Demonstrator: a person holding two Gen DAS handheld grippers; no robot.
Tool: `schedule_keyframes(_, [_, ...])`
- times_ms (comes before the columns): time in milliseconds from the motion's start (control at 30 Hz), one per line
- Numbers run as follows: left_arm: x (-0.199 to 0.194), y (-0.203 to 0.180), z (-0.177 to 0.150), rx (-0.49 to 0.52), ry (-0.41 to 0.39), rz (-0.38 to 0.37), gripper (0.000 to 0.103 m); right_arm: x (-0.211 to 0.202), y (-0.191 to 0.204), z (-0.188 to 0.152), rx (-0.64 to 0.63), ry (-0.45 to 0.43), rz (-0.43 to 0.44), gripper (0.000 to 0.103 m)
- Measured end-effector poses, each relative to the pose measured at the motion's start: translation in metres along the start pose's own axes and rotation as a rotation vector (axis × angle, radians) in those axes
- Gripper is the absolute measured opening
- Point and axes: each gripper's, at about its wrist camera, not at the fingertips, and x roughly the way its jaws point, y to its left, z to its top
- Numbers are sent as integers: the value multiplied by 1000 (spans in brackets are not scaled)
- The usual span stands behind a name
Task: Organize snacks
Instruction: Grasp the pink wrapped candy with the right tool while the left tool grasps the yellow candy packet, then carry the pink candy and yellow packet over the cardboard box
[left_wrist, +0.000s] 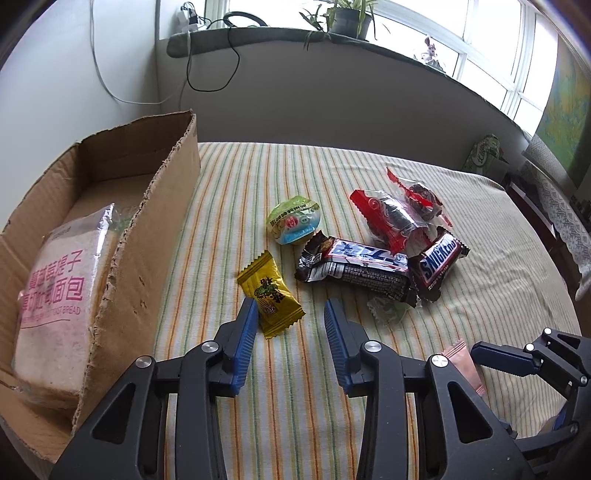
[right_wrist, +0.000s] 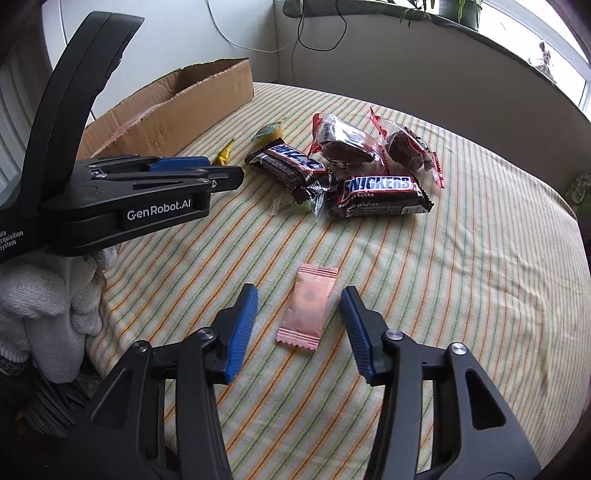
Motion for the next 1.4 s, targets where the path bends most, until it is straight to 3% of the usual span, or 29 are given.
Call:
schedule_keyframes(67, [3,1,1,-5,12,-10,34,-1,-3,1,-4,2,-10,32])
schedule_keyframes(100, [2,1,0,-6,7,-7,24,-1,-5,2,2,3,-7,25])
schedule_keyframes(167, [4,2,1,-9,12,-14,16,-3,-11,0,12,4,5,21])
schedule_keyframes(433, [2,8,0,-33,8,-31,15,-7,-13,-4,13,1,7,21])
schedule_keyframes(467, [1,8,0,-42,9,-29,16,-8,-13,-5,15,0,7,21])
schedule_keyframes(567, [0,7,6,-66,2,-19,45,-6,-15,-3,18,1,7,21])
schedule_keyframes(800, [20,-3,20,-43,23,50,46,-5,-14,-5,-7,-2,2,21])
schedule_keyframes(833, [21,-3,21,-42,21,50,45,-5,-14,-4,-10,-3,2,21])
schedule_keyframes(900, [22,-3,20,-41,15,52,30,-5,-15,-3,-10,-5,6,21])
schedule_keyframes(967, [23,-3,21,-33,15,42,23,-3,-15,-2,-4,-6,14,21])
schedule_keyframes(1200, [13,-8,15,-12,-10,9,12,-14,-23,-9,31,-20,26,20])
schedule_keyframes(1400, [7,-12,10,6,-19,-6,10,-14,-22,-11,39,-5,5,20])
